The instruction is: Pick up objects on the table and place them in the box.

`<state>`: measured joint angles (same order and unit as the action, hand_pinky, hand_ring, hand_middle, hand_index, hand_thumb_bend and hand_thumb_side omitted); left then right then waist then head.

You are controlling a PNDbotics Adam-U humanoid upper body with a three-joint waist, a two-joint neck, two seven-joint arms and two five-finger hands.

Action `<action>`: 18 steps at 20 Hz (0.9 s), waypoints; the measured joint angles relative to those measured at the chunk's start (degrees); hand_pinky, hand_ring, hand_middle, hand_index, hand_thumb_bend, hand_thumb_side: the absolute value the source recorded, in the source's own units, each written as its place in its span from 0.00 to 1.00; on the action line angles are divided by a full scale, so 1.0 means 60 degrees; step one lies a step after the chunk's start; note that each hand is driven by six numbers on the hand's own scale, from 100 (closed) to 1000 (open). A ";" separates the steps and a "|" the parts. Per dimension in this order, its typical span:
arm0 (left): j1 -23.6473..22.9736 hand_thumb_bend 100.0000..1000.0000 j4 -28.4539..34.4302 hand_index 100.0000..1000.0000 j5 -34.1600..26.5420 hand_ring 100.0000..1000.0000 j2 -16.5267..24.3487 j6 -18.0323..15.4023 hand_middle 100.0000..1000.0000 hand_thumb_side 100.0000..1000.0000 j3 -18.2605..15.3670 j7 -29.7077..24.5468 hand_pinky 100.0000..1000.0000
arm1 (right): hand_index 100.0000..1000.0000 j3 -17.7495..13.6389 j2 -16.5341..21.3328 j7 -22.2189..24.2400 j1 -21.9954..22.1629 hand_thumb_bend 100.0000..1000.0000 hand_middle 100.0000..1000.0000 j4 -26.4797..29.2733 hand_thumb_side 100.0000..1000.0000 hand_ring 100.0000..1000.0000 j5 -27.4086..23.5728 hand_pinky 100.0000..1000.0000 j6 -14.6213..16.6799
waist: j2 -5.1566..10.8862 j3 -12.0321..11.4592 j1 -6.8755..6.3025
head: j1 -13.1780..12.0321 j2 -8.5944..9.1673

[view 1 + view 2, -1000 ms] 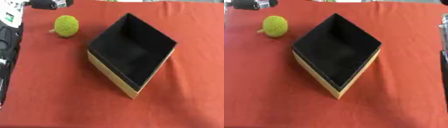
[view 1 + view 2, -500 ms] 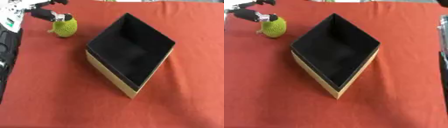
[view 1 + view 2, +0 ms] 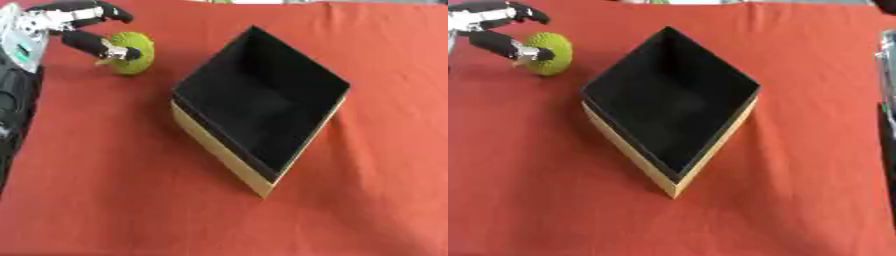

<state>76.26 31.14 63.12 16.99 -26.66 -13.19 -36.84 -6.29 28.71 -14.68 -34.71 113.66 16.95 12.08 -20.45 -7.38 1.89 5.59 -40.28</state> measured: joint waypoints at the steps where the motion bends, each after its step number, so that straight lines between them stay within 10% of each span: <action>1: 0.0000 0.55 0.0000 0.95 0.0065 1.00 0.0015 0.0016 0.89 0.61 -0.0002 -0.0016 1.00 | 0.74 0.0000 -0.0001 0.0000 0.0003 0.00 0.58 0.0000 0.12 0.65 -0.0001 0.72 0.0000 | 0.0000 0.0003 0.0000 | 0.0000 0.0000; 18: -0.0191 0.57 0.0122 0.91 0.1089 0.94 0.0012 0.0243 0.78 0.38 -0.0240 -0.0243 0.95 | 0.74 0.0002 -0.0043 0.0000 0.0079 0.00 0.58 0.0000 0.15 0.66 -0.0081 0.72 -0.0005 | -0.0062 0.0100 0.0051 | -0.0065 0.0018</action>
<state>75.11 31.87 69.65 17.06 -25.20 -14.63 -38.30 -6.27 28.45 -14.68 -34.24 113.66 16.47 12.05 -20.82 -6.77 2.20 5.20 -40.17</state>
